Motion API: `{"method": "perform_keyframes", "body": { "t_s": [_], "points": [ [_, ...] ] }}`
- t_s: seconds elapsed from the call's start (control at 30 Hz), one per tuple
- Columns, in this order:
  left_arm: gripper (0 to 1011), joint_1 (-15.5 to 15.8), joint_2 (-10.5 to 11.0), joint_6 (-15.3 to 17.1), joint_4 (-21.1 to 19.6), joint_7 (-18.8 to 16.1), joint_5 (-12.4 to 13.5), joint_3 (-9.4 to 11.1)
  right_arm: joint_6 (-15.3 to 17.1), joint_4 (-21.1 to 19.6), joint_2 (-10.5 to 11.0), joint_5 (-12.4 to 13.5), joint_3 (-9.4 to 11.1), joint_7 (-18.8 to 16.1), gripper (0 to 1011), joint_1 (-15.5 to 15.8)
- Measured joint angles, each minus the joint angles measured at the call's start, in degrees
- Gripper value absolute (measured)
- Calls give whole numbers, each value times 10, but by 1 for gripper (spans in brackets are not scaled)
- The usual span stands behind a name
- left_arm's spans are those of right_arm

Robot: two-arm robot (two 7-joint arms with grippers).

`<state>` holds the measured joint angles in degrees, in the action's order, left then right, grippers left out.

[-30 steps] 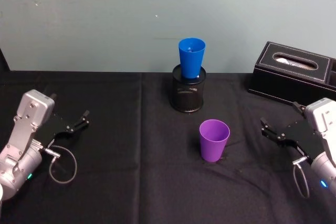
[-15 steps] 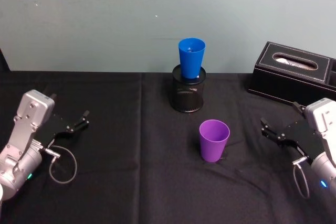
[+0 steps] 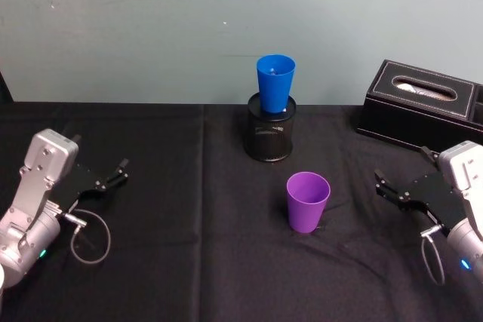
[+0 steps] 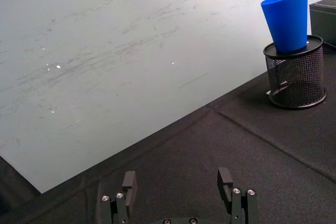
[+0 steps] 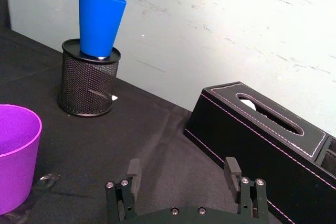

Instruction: Pick up one cup with a gripper and tap it against the other cup.

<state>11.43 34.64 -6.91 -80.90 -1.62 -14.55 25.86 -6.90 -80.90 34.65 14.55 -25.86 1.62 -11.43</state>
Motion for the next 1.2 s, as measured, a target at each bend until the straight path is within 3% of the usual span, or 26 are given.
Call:
{"method": "perform_keyframes", "body": {
  "t_s": [0.27, 0.67, 1.2],
  "points": [
    [1012, 0, 0, 0, 0, 0, 0, 0, 0, -3, 0, 0, 3, -2, 1003, 3],
    [1011, 0, 0, 0, 0, 0, 0, 0, 4, -18, -7, 8, 17, -35, 1003, 17],
    [1011, 0, 0, 0, 0, 0, 0, 0, 29, -67, -10, 9, 29, -64, 1003, 56]
  ]
}}
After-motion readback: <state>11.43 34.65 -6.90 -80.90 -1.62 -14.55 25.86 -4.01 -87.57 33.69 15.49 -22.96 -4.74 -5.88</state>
